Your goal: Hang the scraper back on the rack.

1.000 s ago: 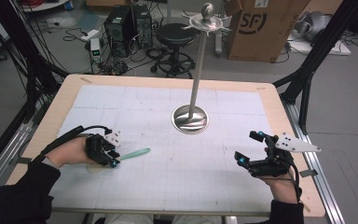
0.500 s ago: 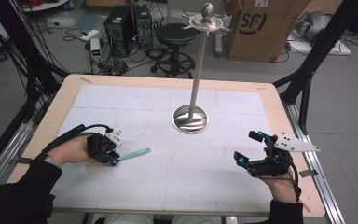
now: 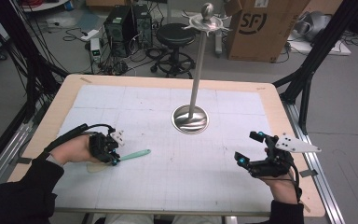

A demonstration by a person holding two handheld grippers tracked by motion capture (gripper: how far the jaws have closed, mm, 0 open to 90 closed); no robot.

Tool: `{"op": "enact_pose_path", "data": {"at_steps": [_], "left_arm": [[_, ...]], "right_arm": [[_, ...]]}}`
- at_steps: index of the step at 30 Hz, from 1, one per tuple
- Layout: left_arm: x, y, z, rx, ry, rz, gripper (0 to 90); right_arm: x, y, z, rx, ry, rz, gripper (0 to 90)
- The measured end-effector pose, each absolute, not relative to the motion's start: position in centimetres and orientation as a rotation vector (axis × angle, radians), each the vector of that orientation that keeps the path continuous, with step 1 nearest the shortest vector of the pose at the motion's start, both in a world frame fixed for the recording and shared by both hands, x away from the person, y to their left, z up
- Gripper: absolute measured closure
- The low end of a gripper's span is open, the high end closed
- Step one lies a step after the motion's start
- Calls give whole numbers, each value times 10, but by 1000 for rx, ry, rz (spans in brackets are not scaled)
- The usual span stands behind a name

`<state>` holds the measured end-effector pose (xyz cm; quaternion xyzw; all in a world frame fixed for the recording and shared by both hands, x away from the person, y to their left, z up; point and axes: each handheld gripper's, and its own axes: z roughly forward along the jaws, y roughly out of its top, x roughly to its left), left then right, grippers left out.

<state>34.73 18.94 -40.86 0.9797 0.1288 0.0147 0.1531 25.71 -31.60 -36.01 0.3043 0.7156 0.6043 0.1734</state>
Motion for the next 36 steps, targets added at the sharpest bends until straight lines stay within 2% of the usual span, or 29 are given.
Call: {"op": "enact_pose_path", "data": {"at_steps": [8,20,36], "left_arm": [[344,193,-406,2807,380,91,802],[338,218,-386,2600,472,113,802],[332,222,-371,2391,517,158,802]], "right_arm": [[258,-316,-361,864,2031,1711,6],[259,-314,-361,861,2034,1711,6],[261,-313,-361,863,2035,1715,6]]}}
